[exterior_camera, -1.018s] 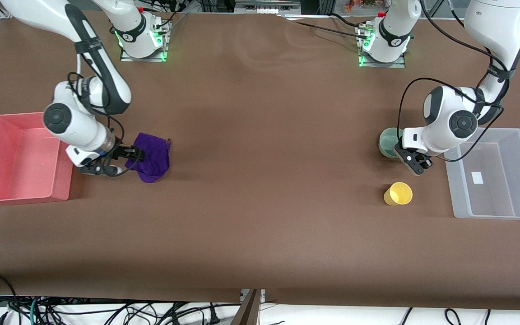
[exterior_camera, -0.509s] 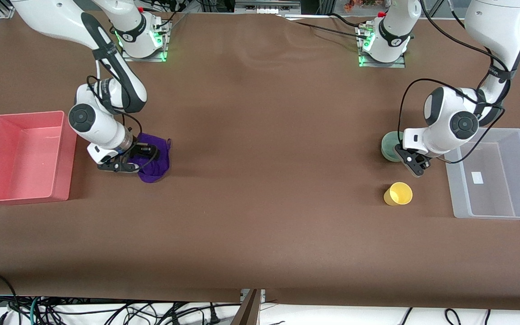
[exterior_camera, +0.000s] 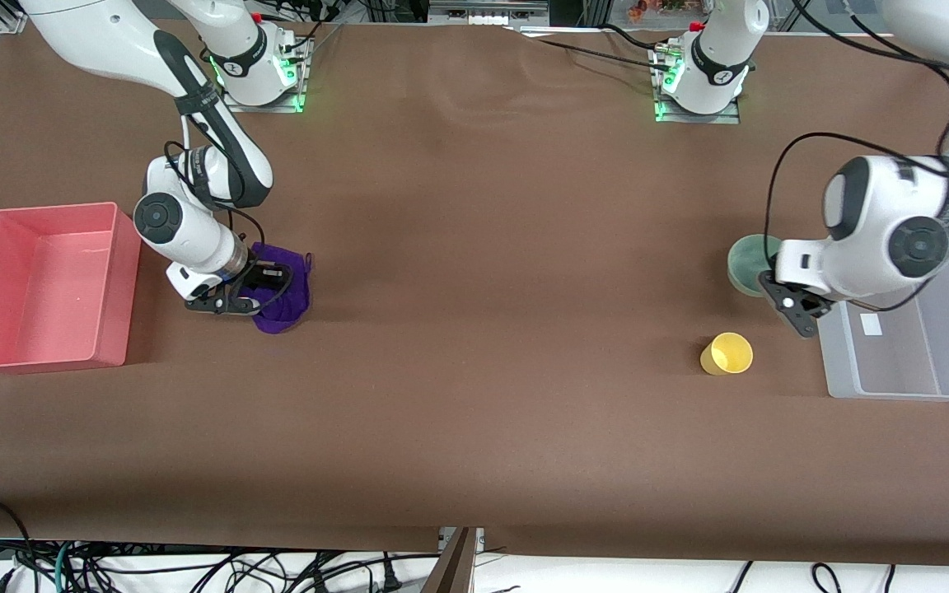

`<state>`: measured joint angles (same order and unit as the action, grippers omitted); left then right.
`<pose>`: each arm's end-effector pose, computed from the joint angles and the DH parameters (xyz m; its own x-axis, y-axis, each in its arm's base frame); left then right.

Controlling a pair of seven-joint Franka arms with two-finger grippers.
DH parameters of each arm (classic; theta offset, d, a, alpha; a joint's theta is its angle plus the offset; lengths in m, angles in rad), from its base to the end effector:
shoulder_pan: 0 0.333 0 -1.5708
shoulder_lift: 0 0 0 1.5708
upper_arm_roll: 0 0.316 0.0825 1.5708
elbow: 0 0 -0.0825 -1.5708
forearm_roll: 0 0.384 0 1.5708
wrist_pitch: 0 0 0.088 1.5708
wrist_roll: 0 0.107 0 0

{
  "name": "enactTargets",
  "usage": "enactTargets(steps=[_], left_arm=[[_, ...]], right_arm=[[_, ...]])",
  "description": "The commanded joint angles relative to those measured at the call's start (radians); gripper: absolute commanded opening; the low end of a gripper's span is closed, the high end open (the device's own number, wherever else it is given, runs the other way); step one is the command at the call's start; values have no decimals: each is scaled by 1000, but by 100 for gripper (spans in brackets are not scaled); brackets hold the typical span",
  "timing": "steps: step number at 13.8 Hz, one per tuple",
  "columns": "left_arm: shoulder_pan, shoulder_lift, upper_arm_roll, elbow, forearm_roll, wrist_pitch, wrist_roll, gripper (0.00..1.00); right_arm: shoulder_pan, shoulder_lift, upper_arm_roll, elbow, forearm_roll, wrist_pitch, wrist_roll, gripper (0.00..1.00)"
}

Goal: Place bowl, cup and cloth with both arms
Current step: 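Carry the cloth into the pink bin while the left gripper carries the bowl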

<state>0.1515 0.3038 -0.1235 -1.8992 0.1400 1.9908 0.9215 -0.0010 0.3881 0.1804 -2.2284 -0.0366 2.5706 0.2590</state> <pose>0.5950 0.0284 0.3278 0.5520 -0.8125 -0.1873 -0.8079 -0.5768 0.1208 0.5345 0.0997 0.1959 0.9970 -0.0592 -0.0497 -0.0611 -0.9974 -0.0379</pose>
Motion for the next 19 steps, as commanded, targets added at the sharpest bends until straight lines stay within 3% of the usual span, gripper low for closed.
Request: enactTargets(steps=[1,4,9,12,15,19], left_arm=[[52,38,2,170,-20,-131,88,0],[147,66,4,203,-13,-139,183,0],[319,256,11,356,4,-127,434,0],[364,386,8,423,73,-57,500,0],[402,454,10,422,81,81,546,0],[405,485,10,422,75,94,548,0]], right_arm=[[-1,-9,2,-8,-14,-3,-1,0],[-4,-38,1,41,-15,-73,-15,0],[-13,-83,-4,372,-14,-600,-108,0],[-34,-94,-28,530,-14,-832,-232,0],[-36,-103,-171,604,-14,-944,-491,0],[-37,-98,-375,601,-16,-945,-775,0]])
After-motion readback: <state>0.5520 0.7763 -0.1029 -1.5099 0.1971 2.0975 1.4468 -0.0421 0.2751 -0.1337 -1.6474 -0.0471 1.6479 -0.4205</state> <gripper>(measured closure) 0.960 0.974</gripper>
